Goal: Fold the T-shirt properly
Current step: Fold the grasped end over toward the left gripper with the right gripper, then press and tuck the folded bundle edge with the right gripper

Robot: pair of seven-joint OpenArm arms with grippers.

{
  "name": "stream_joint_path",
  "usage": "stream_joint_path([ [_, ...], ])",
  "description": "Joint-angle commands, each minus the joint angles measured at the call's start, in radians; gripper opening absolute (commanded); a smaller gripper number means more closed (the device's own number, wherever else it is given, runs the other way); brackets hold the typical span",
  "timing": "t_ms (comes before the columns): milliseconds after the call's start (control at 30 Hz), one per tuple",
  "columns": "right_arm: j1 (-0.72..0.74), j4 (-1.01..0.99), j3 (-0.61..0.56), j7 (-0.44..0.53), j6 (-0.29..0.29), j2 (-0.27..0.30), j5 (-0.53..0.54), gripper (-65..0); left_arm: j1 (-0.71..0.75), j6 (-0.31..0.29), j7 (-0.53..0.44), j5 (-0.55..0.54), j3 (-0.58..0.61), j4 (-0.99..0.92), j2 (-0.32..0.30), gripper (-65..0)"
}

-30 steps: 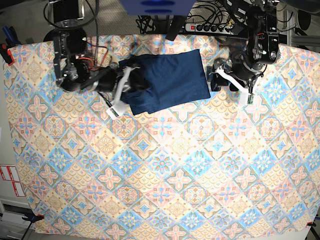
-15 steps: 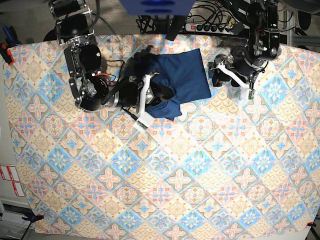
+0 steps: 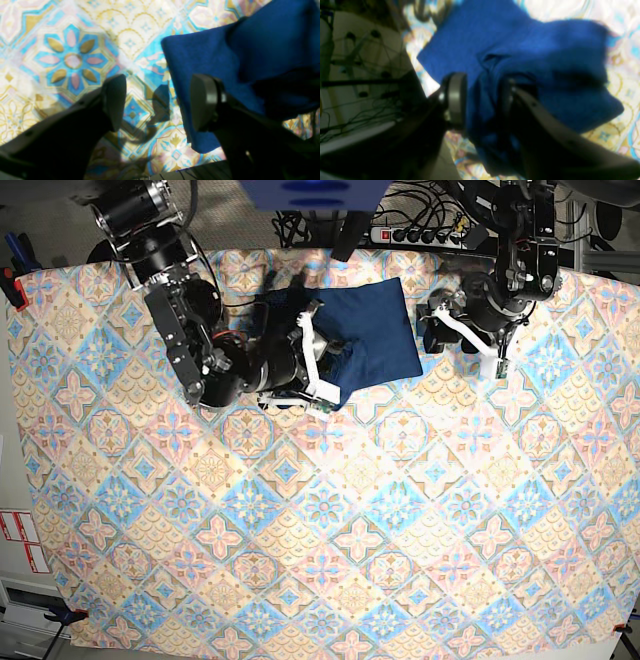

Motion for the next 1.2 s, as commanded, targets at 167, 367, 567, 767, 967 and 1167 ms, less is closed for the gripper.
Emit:
stream_joint_path([
  [167,0.046,0.023,0.046,0.029,0.004,0.015,0.017,-44.2,-0.007,-0.005,-0.015,-0.005,-0.004,0.019,-0.002,-25.7],
  [367,0.049,0.026,0.203,0.031,0.004,0.081,0.015,-49.7,-0.007,-0.005,-0.015,-0.005,-0.002,0.015,-0.002,-25.7],
  [567,0.044,0.013,0.252,0.057,0.004,0.162,0.003,-57.2,-0.012,-0.005,-0.015,-0.005,-0.002,0.015,-0.002,-25.7],
  [767,-0.043,0.009,0.252,0.066,0.004,0.162,-0.075,-58.3,-0.018,-0.005,-0.015,-0.006,-0.002,0.015,-0.002,-25.7],
  [967,-0.071,-0.003,0.146,0.109,0.004,0.162,-0.19,-58.4,-0.018,-0.005,-0.015,-0.009,0.0,0.015,-0.002,-25.7],
  [1167,-0.071,0.018,0.014,0.144,0.004,0.157,-0.19,-58.6,-0.018,-0.005,-0.015,-0.009,0.001,0.015,-0.002,-25.7],
])
